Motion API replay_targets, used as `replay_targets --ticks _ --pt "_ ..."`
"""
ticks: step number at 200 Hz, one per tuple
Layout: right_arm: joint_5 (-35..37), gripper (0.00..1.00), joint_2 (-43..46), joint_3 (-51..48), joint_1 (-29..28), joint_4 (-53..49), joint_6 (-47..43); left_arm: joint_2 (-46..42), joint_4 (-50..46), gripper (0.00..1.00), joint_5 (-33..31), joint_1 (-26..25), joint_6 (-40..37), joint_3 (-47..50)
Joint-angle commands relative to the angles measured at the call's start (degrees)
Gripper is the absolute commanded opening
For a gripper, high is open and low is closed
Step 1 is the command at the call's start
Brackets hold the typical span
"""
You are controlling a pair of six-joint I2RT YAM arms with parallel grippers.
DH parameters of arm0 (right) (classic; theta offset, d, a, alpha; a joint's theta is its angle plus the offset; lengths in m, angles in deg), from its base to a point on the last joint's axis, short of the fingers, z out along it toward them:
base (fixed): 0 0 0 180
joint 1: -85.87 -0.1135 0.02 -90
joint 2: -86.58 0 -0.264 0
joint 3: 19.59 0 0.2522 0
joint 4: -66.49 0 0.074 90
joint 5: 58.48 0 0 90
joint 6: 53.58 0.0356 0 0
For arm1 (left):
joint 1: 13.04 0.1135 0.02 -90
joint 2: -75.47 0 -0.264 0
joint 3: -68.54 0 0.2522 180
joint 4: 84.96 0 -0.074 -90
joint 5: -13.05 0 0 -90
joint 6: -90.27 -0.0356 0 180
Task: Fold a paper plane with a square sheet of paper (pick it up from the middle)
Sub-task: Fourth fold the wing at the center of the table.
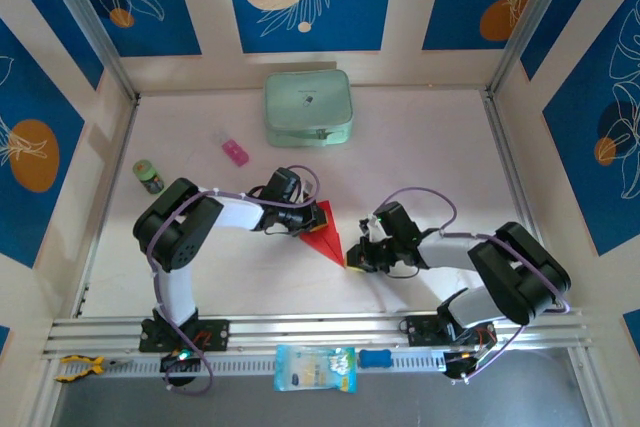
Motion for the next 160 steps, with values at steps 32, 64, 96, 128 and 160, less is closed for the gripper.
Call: replay_targets --ticks 32,64,96,128,160 --pt "1.7 0.06 0.6 -1.6 -2.1 -10.5 0.8 1.5 -1.4 0.07 -2.3 0.4 0.0 2.1" --pt "3.4 0.07 0.7 -0.5 -3.0 -12.5 0.7 1.4 -1.7 0.07 -2.2 0.4 -0.3 2.1" --pt "6.3 0.08 7.6 2.6 -2.7 -17.0 0.0 1.2 -2.0 0.07 -2.3 0.4 -0.6 2.2" --pt "4.5 0.09 12.1 5.6 0.4 -15.9 -1.6 1.0 -2.1 0.07 -2.3 0.4 -0.7 2.3" --pt "-1.8 0.08 6.1 10.7 0.9 -8.6 -2.2 1.3 -2.2 0.07 -2.1 0.4 -0.9 2.2"
